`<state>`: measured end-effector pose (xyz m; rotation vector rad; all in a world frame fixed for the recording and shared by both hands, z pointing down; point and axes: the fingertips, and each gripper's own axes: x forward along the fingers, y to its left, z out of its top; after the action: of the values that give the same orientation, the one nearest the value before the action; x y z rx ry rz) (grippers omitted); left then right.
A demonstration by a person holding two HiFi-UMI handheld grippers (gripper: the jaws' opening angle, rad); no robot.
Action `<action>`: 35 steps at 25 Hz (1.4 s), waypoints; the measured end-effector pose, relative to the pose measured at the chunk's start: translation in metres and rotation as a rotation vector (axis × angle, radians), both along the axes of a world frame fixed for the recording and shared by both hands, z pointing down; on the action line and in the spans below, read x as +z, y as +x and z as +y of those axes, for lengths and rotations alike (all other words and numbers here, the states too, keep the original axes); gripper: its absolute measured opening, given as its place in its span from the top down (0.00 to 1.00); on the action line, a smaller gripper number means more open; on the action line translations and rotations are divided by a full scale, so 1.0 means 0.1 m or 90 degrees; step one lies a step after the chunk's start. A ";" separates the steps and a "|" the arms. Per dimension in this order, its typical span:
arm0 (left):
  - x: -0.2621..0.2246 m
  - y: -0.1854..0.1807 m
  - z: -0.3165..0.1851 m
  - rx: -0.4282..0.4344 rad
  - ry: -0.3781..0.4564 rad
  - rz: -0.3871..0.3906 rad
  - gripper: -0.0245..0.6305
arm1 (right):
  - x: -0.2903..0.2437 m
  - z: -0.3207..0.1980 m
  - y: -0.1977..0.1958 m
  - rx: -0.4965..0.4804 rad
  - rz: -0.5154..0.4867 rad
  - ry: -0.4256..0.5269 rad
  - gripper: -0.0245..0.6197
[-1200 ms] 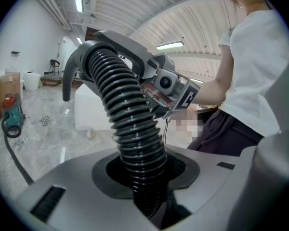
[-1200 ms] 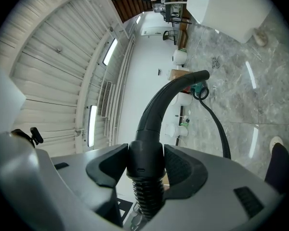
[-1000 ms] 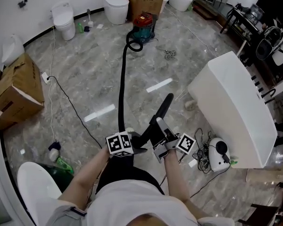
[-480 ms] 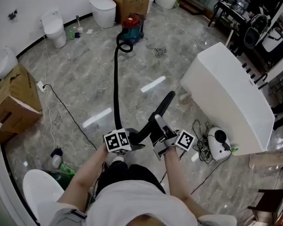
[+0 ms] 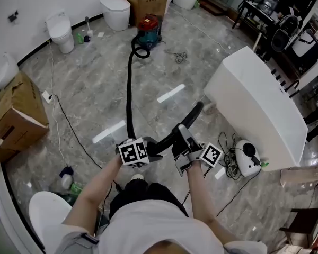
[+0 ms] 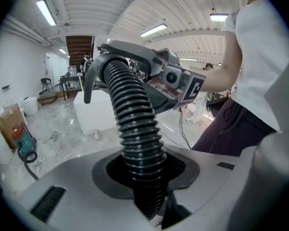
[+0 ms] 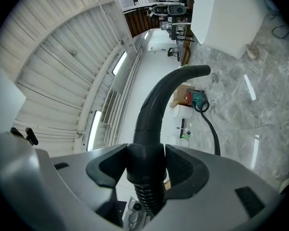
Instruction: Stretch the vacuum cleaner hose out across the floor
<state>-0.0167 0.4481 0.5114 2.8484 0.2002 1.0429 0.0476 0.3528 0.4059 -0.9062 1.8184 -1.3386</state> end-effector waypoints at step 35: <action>0.12 -0.13 -0.40 0.071 -0.024 -0.086 0.74 | -0.24 0.21 -0.38 -0.521 0.922 0.390 0.58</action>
<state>-0.0292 0.4083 0.5237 2.7471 0.3663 1.2338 0.0096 0.3741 0.3815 -0.8120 3.6914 -0.1653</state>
